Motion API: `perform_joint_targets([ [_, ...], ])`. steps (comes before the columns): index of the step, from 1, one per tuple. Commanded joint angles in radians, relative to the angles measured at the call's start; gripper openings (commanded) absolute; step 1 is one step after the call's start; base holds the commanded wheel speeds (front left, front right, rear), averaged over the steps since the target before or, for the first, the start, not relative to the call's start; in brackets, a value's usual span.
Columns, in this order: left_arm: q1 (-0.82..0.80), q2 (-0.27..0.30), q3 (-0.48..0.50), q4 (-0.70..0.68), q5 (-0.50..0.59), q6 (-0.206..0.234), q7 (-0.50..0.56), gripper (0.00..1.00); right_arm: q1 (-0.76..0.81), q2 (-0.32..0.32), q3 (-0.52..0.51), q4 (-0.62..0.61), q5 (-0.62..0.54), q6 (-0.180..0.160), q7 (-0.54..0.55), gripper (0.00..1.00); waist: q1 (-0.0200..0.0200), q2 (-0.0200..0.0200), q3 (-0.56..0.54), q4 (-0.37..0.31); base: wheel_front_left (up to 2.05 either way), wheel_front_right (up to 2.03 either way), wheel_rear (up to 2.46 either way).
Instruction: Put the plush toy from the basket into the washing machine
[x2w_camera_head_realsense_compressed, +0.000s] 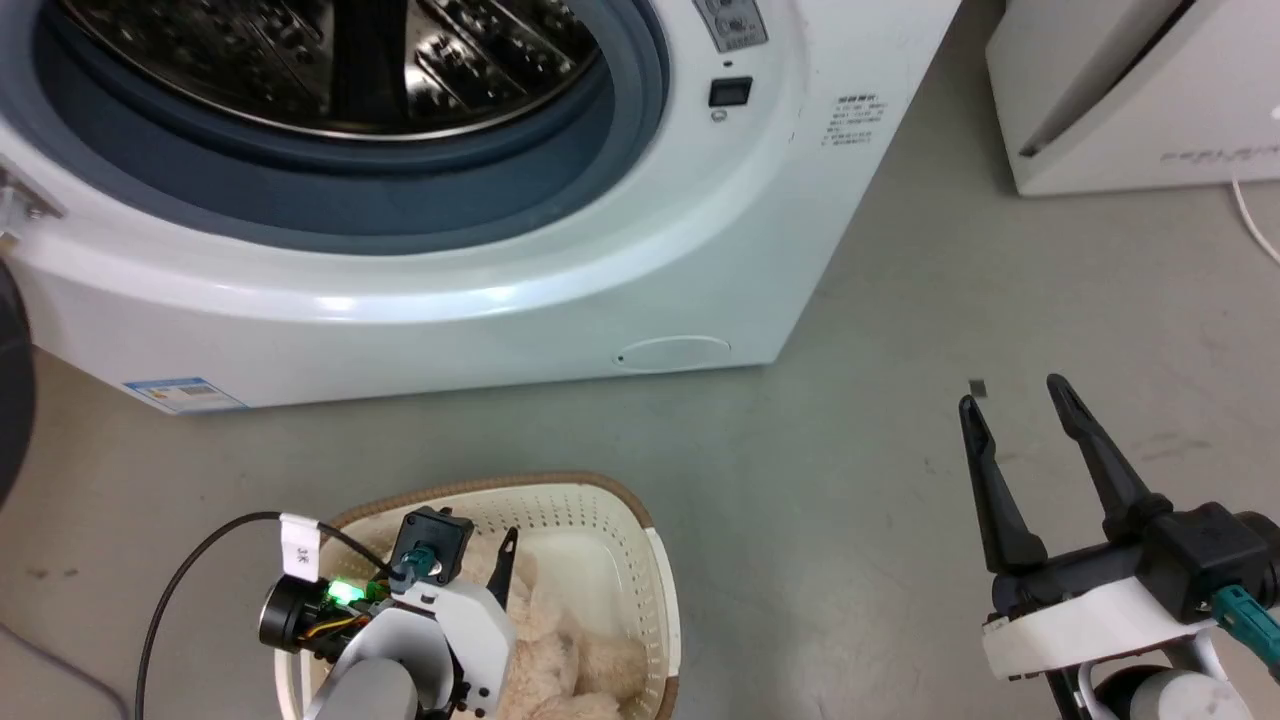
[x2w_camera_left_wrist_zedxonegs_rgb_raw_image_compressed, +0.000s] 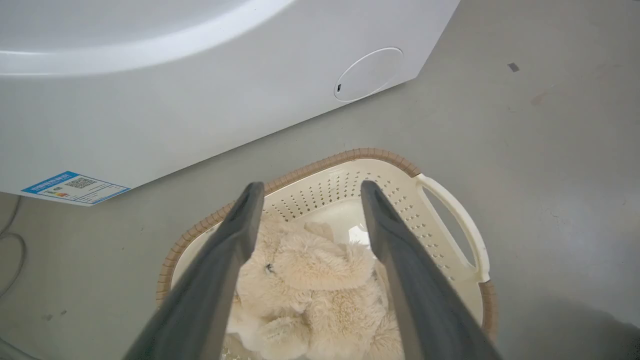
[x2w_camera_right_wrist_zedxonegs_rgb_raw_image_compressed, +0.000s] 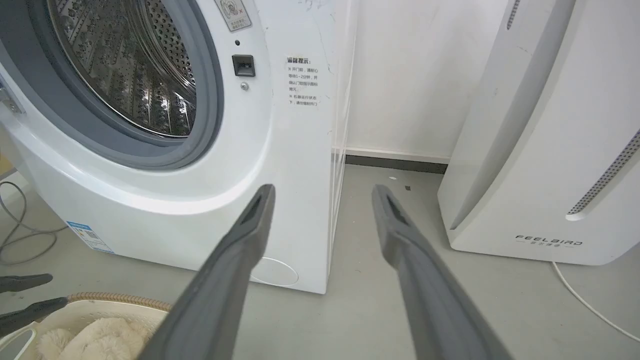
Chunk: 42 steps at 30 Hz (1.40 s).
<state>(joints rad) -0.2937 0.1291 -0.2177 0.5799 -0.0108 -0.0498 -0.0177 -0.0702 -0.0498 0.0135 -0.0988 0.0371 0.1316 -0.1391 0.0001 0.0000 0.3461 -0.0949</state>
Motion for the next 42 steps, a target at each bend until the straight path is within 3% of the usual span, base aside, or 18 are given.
perform_joint_targets([
  [1, -0.027, 0.009, -0.009, 0.030, 0.002, -0.009, 0.002, 1.00, -0.021, 0.000, 0.001, -0.008, 0.012, -0.001, -0.011, 1.00, -0.0001, 0.0000, 0.017, -0.007, 0.00, 0.00, 0.00],
  [19, -0.181, 0.056, -0.075, 0.289, -0.013, -0.027, -0.003, 1.00, -0.055, 0.000, 0.009, -0.038, 0.036, -0.001, -0.046, 1.00, -0.0001, 0.0000, 0.168, -0.046, 0.00, 0.00, 0.00],
  [36, -0.349, 0.136, -0.228, 0.494, 0.042, -0.051, 0.054, 1.00, -0.100, 0.000, 0.019, -0.070, 0.079, -0.001, -0.082, 1.00, -0.0001, 0.0000, 0.345, -0.101, 0.00, 0.00, 0.00],
  [42, -0.415, 0.162, -0.275, 0.559, 0.057, -0.039, 0.044, 1.00, -0.115, 0.000, 0.028, -0.075, 0.093, -0.001, -0.094, 1.00, -0.0001, 0.0000, 0.402, -0.121, 0.00, 0.00, 0.00],
])
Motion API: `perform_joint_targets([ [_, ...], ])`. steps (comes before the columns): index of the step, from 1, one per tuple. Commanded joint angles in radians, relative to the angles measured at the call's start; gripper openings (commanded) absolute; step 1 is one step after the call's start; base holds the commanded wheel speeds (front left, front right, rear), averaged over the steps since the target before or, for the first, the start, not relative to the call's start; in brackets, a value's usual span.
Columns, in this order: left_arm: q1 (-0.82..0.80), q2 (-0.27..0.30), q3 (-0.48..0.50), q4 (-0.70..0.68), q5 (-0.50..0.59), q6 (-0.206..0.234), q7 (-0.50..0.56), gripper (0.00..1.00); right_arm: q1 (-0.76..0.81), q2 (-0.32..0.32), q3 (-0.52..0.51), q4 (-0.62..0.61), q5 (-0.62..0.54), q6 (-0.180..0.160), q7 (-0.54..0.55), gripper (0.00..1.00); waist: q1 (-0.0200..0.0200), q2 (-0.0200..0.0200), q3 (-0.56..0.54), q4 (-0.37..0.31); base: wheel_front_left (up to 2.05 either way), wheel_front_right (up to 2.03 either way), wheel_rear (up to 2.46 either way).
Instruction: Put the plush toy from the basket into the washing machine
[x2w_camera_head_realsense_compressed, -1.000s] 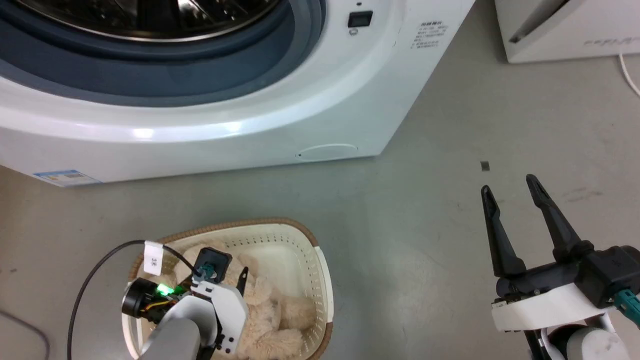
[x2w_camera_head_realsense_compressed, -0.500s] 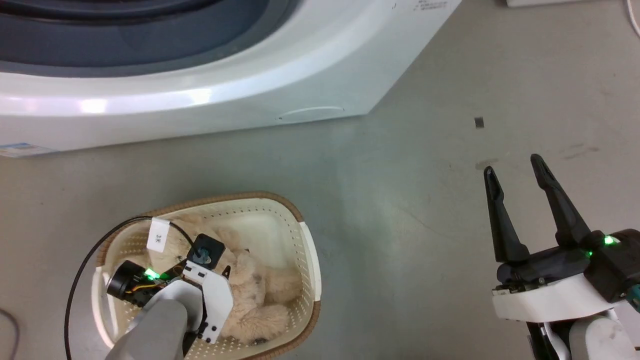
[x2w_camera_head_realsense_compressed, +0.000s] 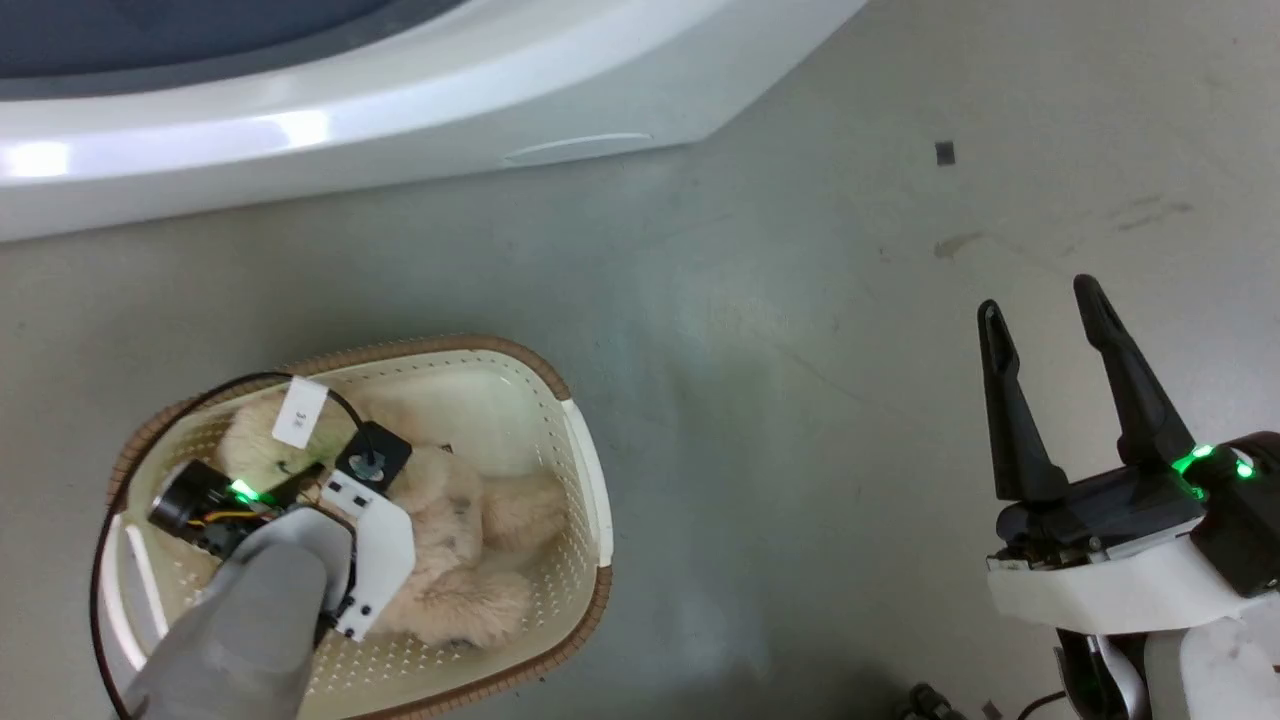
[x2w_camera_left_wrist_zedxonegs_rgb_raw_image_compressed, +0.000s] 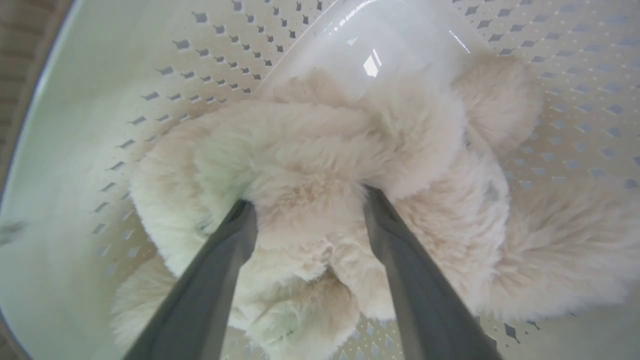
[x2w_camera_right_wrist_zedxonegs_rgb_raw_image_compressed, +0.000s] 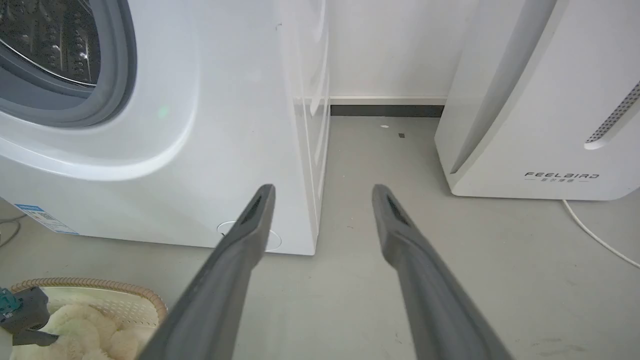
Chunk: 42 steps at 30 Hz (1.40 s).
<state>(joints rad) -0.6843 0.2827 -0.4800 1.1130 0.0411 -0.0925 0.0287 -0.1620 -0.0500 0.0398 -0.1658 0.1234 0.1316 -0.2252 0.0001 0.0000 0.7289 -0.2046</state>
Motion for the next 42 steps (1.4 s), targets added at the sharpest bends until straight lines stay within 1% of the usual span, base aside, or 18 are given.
perform_joint_targets([
  [1, -0.034, 0.012, -0.019, 0.037, 0.006, 0.007, -0.004, 1.00, -0.025, 0.000, 0.002, -0.009, 0.011, -0.001, -0.010, 1.00, -0.0001, 0.0000, 0.028, -0.014, 0.00, 0.00, 0.00],
  [4, -0.060, 0.020, -0.031, 0.069, -0.001, 0.015, -0.015, 1.00, -0.033, 0.000, 0.002, -0.010, 0.021, -0.001, -0.016, 1.00, -0.0001, 0.0000, 0.054, -0.023, 0.00, 0.00, 0.00],
  [9, -0.096, 0.033, -0.046, 0.123, -0.020, 0.009, -0.028, 1.00, -0.046, 0.000, 0.007, -0.013, 0.032, -0.001, -0.027, 1.00, -0.0001, 0.0000, 0.093, -0.037, 0.00, 0.00, 0.00],
  [10, -0.116, 0.037, -0.047, 0.155, -0.042, 0.005, -0.045, 0.98, -0.054, 0.000, 0.009, -0.015, 0.037, -0.001, -0.033, 1.00, -0.0001, 0.0000, 0.115, -0.043, 0.00, 0.00, 0.00],
  [11, -0.121, 0.037, -0.046, 0.166, -0.050, 0.003, -0.048, 0.36, -0.057, 0.000, 0.009, -0.015, 0.038, -0.001, -0.035, 1.00, -0.0001, 0.0000, 0.122, -0.044, 0.00, 0.00, 0.00],
  [12, -0.122, 0.032, -0.042, 0.174, -0.067, 0.001, -0.071, 0.00, -0.060, 0.000, 0.008, -0.010, 0.037, -0.001, -0.037, 1.00, -0.0001, 0.0000, 0.120, -0.042, 0.00, 0.00, 0.00],
  [17, -0.103, 0.010, -0.044, 0.175, -0.081, 0.008, -0.113, 0.00, -0.063, 0.000, 0.005, 0.000, 0.037, -0.001, -0.037, 1.00, -0.0001, 0.0000, 0.088, -0.034, 0.00, 0.00, 0.00],
  [21, -0.082, -0.010, -0.046, 0.175, -0.094, 0.009, -0.146, 0.00, -0.057, 0.000, -0.001, 0.011, 0.035, -0.001, -0.037, 1.00, -0.0001, 0.0000, 0.040, -0.024, 0.00, 0.00, 0.00],
  [24, -0.066, -0.026, -0.042, 0.176, -0.107, 0.019, -0.186, 0.00, -0.051, 0.000, -0.006, 0.020, 0.032, -0.001, -0.037, 1.00, -0.0001, 0.0000, -0.006, -0.015, 0.00, 0.00, 0.00],
  [31, -0.008, -0.059, -0.035, 0.176, -0.139, 0.025, -0.245, 0.00, -0.024, 0.000, -0.017, 0.036, 0.017, -0.001, -0.037, 1.00, -0.0001, 0.0000, -0.128, 0.010, 0.00, 0.00, 0.00],
  [37, 0.047, -0.087, -0.032, 0.166, -0.162, 0.033, -0.278, 0.00, 0.003, 0.000, -0.021, 0.052, 0.002, -0.001, -0.037, 1.00, -0.0001, 0.0000, -0.225, 0.037, 0.00, 0.00, 0.00],
  [42, 0.104, -0.102, -0.034, 0.128, -0.173, 0.041, -0.289, 0.00, 0.032, 0.000, -0.029, 0.065, -0.008, -0.001, -0.037, 1.00, -0.0001, 0.0000, -0.303, 0.063, 0.00, 0.00, 0.00],
])
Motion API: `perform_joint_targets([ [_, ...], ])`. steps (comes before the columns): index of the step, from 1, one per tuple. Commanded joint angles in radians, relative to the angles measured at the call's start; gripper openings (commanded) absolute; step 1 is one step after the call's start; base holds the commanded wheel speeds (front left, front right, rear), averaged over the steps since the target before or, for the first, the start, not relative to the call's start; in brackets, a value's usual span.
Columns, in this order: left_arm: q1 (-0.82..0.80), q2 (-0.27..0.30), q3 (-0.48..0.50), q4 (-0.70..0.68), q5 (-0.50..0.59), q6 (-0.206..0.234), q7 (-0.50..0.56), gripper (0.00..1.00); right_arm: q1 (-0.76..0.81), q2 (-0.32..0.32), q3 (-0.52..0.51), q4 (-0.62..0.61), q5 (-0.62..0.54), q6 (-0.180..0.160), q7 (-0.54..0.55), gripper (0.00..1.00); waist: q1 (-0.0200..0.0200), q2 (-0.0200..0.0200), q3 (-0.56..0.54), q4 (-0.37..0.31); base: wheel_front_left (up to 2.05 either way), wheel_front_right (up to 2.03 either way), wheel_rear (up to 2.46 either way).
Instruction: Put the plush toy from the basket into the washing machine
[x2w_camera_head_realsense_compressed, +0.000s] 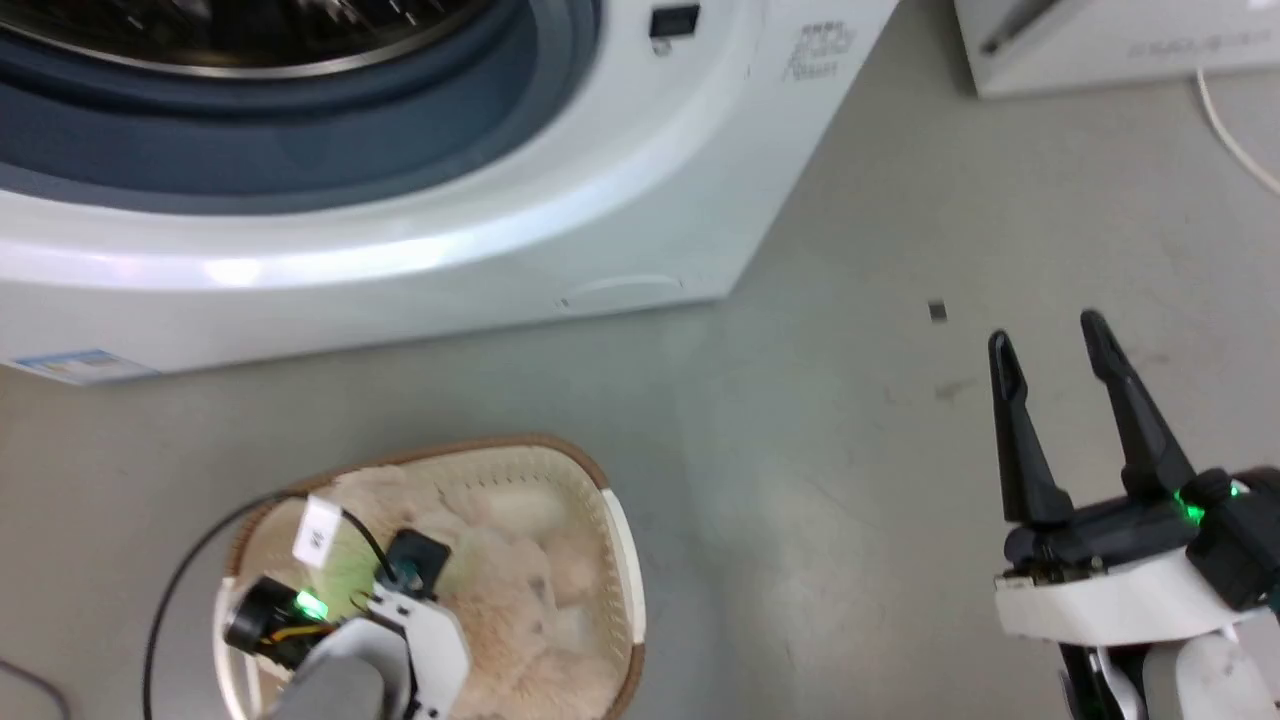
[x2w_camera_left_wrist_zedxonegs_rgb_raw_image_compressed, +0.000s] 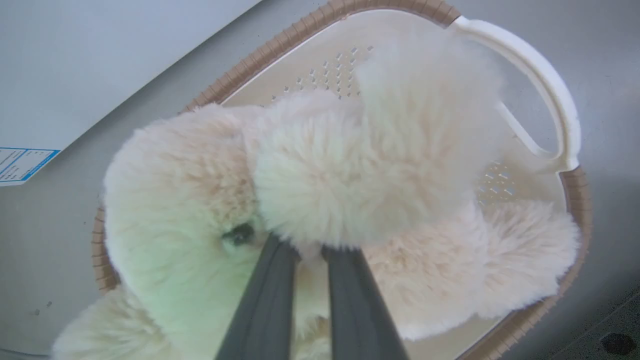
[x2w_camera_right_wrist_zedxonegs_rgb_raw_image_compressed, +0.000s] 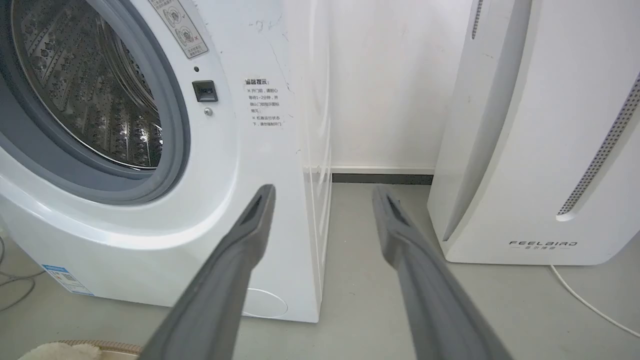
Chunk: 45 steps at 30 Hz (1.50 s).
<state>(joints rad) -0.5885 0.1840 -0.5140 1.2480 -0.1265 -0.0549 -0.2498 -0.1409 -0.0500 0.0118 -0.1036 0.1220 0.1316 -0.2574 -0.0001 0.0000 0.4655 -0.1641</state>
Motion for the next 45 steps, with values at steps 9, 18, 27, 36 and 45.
perform_joint_targets([
  [9, 0.160, 0.004, 0.028, -0.270, -0.032, 0.037, -0.012, 0.00, 0.073, 0.000, -0.023, 0.017, -0.019, -0.001, -0.004, 1.00, 0.0001, 0.0000, -0.177, 0.071, 0.00, 0.00, 0.00],
  [18, 0.304, 0.021, 0.114, -0.613, -0.061, 0.069, -0.012, 0.00, 0.121, 0.000, -0.035, 0.018, -0.017, -0.001, -0.004, 1.00, 0.0001, 0.0000, -0.258, 0.100, 0.00, 0.00, 0.00],
  [27, 0.361, 0.013, 0.250, -0.939, -0.096, 0.055, -0.012, 0.00, 0.151, 0.000, -0.030, 0.002, -0.017, -0.001, -0.004, 1.00, 0.0001, 0.0000, -0.277, 0.098, 0.00, 0.00, 0.00],
  [36, 0.213, 0.059, 0.396, -1.079, -0.128, 0.045, -0.012, 0.00, 0.120, 0.000, -0.023, -0.019, -0.007, -0.001, -0.004, 1.00, 0.0001, 0.0000, -0.183, 0.041, 0.00, 0.00, 0.00],
  [45, -0.095, 0.160, 0.496, -1.057, -0.180, 0.046, 0.095, 0.00, 0.064, 0.000, -0.009, -0.042, 0.020, -0.001, -0.004, 1.00, 0.0001, 0.0000, 0.006, -0.040, 0.00, 0.00, 0.00],
])
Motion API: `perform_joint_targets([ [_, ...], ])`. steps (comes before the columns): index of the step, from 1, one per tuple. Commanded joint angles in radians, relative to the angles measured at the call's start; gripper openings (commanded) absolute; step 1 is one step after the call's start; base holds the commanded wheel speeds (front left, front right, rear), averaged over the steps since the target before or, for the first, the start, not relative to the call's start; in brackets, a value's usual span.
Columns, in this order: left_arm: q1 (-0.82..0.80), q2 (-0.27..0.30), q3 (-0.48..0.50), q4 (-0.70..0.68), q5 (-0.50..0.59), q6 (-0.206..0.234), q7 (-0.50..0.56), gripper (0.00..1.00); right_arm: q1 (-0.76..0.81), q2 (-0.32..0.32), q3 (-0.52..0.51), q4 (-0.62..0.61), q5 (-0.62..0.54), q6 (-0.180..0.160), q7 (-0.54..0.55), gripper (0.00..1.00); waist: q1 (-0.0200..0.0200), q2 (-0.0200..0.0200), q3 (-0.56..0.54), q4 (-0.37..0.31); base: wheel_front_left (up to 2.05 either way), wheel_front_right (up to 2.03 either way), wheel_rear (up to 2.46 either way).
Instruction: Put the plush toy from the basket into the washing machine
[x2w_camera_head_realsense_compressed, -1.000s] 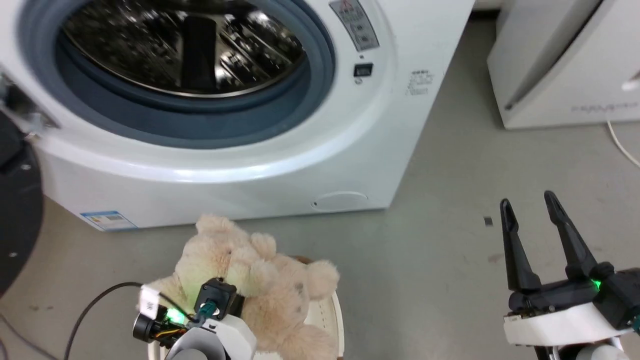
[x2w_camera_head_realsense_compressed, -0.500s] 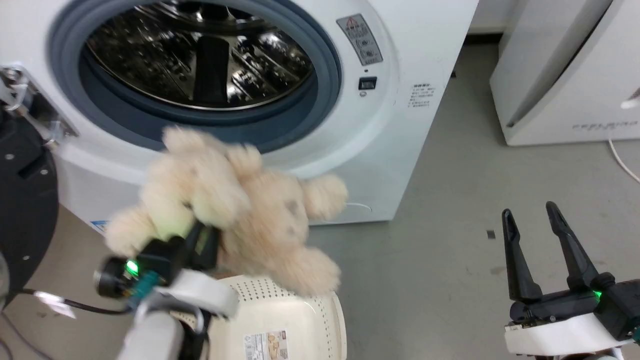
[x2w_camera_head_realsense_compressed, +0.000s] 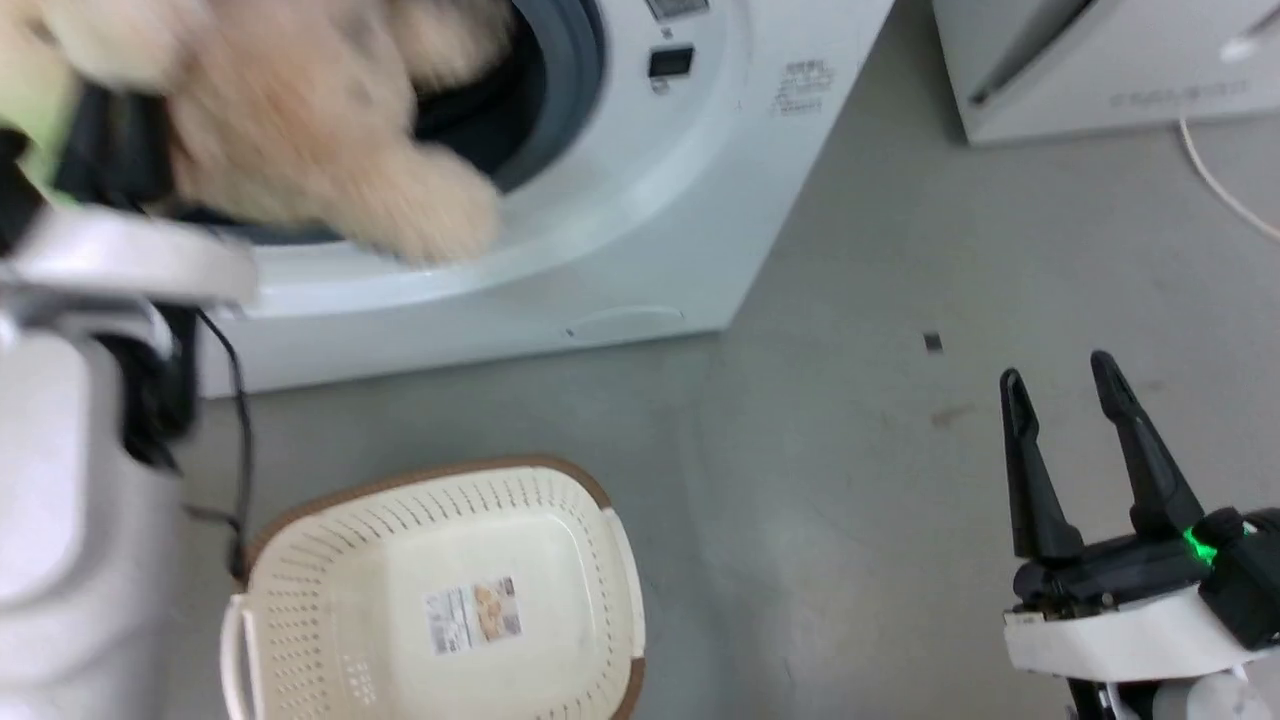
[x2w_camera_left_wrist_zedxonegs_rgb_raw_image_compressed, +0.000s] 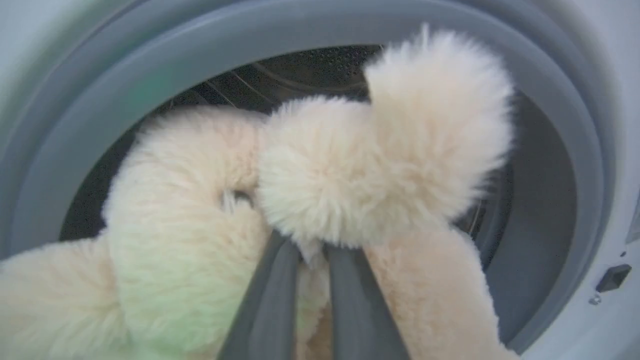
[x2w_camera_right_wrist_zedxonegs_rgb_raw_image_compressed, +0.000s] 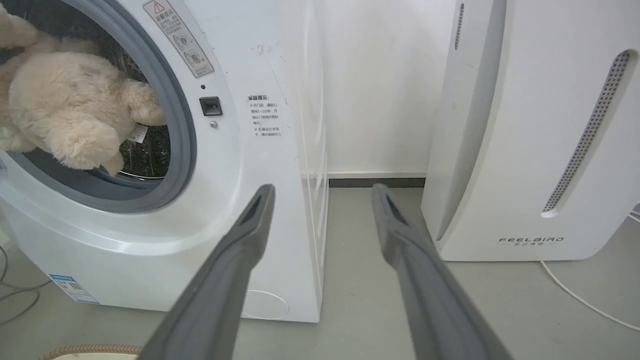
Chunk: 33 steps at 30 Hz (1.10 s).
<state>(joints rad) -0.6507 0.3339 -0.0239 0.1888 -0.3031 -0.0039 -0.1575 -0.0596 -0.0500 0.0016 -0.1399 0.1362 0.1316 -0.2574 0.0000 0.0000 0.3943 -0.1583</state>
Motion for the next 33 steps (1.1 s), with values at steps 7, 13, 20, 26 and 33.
perform_joint_targets([
  [7, -0.305, 0.084, 0.028, 0.111, -0.008, -0.011, 0.088, 0.00, -0.068, 0.000, 0.013, -0.018, 0.041, -0.001, -0.004, 1.00, 0.0000, 0.0000, 0.222, -0.102, 0.00, 0.00, 0.00],
  [13, -0.500, 0.142, 0.013, 0.238, 0.030, -0.013, 0.115, 0.00, -0.097, 0.000, 0.031, -0.031, 0.061, -0.001, -0.004, 1.00, 0.0000, 0.0000, 0.303, -0.131, 0.00, 0.00, 0.00],
  [20, -0.680, 0.195, -0.003, 0.458, 0.064, -0.007, 0.120, 0.00, -0.116, 0.000, 0.057, -0.032, 0.077, -0.001, -0.004, 1.00, 0.0000, 0.0000, 0.369, -0.157, 0.00, 0.00, 0.00],
  [26, -0.745, 0.223, -0.067, 0.607, 0.111, -0.041, 0.144, 0.00, -0.125, 0.000, 0.069, -0.042, 0.090, -0.001, -0.004, 1.00, 0.0000, 0.0000, 0.410, -0.163, 0.00, 0.00, 0.00],
  [33, -0.754, 0.228, -0.155, 0.711, 0.141, -0.103, 0.132, 0.00, -0.138, 0.000, 0.076, -0.047, 0.094, -0.001, -0.004, 1.00, 0.0000, 0.0000, 0.422, -0.158, 0.00, 0.00, 0.00],
])
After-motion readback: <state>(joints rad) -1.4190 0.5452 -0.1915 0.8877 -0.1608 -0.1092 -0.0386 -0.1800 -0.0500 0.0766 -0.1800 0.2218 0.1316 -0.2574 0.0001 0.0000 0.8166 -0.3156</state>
